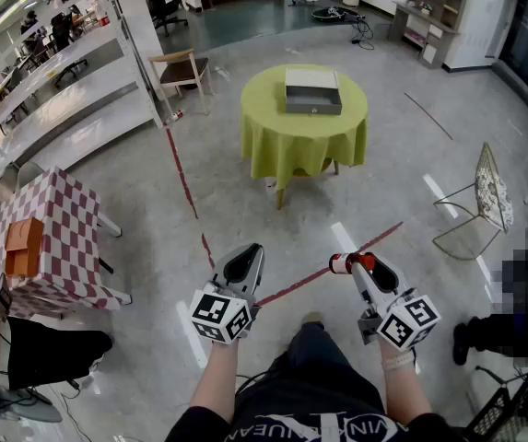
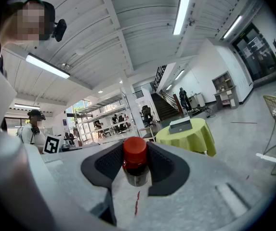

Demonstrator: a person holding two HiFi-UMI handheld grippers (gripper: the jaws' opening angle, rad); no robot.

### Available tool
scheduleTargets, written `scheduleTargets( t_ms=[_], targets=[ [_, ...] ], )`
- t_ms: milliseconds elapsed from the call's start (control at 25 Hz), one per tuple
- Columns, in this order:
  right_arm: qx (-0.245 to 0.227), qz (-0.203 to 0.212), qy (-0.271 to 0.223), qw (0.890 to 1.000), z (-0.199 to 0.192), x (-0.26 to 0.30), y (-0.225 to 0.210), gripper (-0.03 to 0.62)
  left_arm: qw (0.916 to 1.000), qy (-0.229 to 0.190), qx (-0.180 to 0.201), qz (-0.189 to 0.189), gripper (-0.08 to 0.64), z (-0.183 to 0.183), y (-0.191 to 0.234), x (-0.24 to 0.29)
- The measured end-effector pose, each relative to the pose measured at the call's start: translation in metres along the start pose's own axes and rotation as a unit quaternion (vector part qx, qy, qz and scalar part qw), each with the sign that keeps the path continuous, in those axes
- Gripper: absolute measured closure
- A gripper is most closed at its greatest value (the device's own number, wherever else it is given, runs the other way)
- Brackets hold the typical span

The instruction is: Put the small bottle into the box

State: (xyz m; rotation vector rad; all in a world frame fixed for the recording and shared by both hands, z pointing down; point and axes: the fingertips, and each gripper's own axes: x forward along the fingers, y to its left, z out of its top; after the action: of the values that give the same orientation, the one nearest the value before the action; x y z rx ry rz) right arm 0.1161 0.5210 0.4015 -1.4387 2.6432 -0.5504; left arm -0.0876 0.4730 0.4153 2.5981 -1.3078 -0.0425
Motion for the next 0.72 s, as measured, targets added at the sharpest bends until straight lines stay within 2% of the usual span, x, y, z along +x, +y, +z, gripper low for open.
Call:
scheduleTargets(
  t_ms=[360, 720],
  targets=[
    [0.006, 0.003, 0.001, 1.0, 0.003, 0.051, -0.026, 0.451, 1.0, -0.002, 0.004, 0.0, 0.534, 0.006, 0.032, 0.038],
    [0.032, 0.008, 0.005, 0.999, 0.012, 0.131, -0.067, 0.451, 0.9999, 0.006, -0.006, 0.006, 0.534, 0.021, 0.092, 0.096]
  ],
)
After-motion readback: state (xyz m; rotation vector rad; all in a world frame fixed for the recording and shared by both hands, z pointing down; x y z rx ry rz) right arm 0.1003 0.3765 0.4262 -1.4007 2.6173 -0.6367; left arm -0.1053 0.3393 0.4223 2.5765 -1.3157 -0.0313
